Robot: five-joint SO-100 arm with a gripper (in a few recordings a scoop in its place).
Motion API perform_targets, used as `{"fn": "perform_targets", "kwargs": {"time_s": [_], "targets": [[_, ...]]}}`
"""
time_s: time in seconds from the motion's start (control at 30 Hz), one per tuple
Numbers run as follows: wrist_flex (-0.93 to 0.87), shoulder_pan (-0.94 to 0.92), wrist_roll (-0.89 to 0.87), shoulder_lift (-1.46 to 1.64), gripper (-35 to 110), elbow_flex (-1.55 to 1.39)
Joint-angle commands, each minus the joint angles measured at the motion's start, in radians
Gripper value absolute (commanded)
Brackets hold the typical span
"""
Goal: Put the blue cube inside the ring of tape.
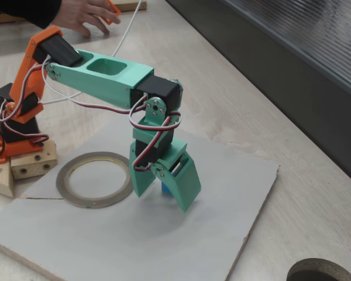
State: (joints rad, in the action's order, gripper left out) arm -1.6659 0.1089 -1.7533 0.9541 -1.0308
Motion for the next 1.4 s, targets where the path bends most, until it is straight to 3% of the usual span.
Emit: {"fn": "perform_targets", "kwargs": {"time_s": [0.0,0.2,0.37,0.53,1.37], "targets": [[0.003,0.008,-0.005,0.025,62,0.005],[0.005,0.008,-0.003,0.025,37,0.008],[0.055,0.006,-0.003,0.026,26,0.008],[0.150,0.006,-0.003,0.026,25,0.008],[0.144,0.002,-0.005,0.170,25,-0.006]]}}
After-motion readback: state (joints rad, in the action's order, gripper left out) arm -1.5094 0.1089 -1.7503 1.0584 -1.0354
